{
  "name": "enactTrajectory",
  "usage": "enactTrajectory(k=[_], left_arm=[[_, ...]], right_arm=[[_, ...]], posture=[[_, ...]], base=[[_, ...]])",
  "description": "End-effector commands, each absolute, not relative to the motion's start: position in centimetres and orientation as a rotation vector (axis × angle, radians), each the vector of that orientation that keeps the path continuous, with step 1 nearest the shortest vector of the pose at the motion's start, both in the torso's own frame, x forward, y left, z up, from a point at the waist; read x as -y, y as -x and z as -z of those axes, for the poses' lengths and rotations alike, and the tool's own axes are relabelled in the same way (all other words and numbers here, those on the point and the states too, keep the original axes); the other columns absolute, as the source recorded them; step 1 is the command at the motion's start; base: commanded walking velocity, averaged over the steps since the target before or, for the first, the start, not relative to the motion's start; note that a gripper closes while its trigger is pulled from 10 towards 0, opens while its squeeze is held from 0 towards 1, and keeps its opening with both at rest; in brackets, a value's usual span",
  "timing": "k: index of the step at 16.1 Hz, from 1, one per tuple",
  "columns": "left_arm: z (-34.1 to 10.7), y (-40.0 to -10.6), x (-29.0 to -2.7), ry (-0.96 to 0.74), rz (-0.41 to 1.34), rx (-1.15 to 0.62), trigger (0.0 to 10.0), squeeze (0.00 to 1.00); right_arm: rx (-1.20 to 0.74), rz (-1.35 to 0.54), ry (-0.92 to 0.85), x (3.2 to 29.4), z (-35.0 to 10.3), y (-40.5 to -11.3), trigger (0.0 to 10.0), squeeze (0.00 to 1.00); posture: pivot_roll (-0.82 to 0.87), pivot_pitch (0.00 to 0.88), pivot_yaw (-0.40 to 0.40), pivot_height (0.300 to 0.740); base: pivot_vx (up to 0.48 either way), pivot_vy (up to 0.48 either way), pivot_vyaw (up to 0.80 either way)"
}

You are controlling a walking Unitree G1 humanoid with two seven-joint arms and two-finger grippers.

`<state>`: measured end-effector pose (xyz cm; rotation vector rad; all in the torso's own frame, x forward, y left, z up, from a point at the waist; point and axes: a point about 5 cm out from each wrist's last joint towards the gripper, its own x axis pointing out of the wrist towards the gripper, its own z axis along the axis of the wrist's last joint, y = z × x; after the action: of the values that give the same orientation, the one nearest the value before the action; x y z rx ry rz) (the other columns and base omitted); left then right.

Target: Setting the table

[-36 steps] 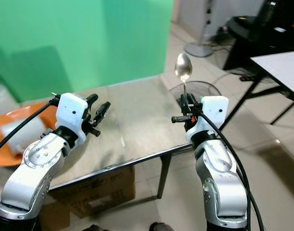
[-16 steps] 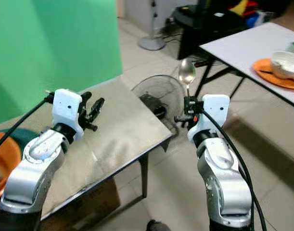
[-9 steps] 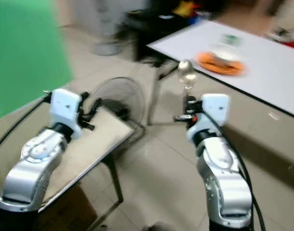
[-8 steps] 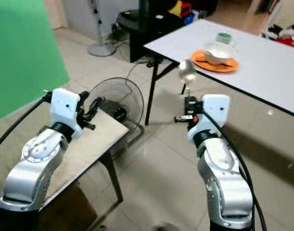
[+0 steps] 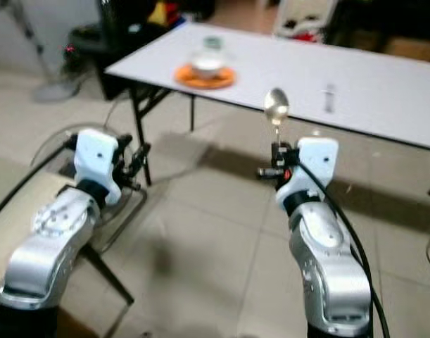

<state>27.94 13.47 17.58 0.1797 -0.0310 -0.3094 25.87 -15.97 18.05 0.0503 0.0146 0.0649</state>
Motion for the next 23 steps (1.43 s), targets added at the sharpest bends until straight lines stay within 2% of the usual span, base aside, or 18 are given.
enactTrajectory(k=[1, 4, 13, 15, 19, 23], left_arm=[[-17.5, -28.1, -13.3, -0.182, 0.324, 0.031, 10.0, 0.00], [-17.5, -28.1, -13.0, -0.156, 0.343, 0.034, 10.0, 0.00], [-17.5, -28.3, -12.4, -0.129, 0.369, 0.040, 10.0, 0.00], [-17.5, -28.3, -12.5, -0.127, 0.370, 0.038, 10.0, 0.00], [-17.3, -28.2, -12.9, -0.123, 0.354, 0.030, 10.0, 0.00], [-17.0, -27.9, -13.7, -0.125, 0.314, 0.021, 10.0, 0.00]], right_arm=[[-0.005, -0.043, -0.028, 16.4, -18.5, -25.9, 10.0, 0.00], [-0.010, -0.039, -0.016, 16.5, -18.6, -25.9, 10.0, 0.00], [-0.035, -0.015, -0.024, 16.8, -18.4, -26.3, 10.0, 0.00], [-0.039, -0.012, -0.032, 16.8, -18.4, -26.3, 10.0, 0.00], [-0.049, -0.013, -0.024, 16.9, -18.3, -26.3, 10.0, 0.00], [-0.061, -0.023, -0.023, 17.1, -18.3, -26.4, 10.0, 0.00]], posture=[[0.04, 0.000, 0.045, 0.740], [0.03, 0.000, 0.046, 0.740], [0.03, 0.000, 0.043, 0.740], [0.03, 0.000, 0.044, 0.740], [0.03, 0.000, 0.038, 0.740], [0.04, 0.000, 0.014, 0.740]], base=[[0.000, 0.000, 0.00], [0.081, 0.000, 0.00], [0.292, 0.000, -0.09], [0.309, 0.000, -0.70], [0.309, 0.000, 0.00], [0.311, 0.000, -0.77]])
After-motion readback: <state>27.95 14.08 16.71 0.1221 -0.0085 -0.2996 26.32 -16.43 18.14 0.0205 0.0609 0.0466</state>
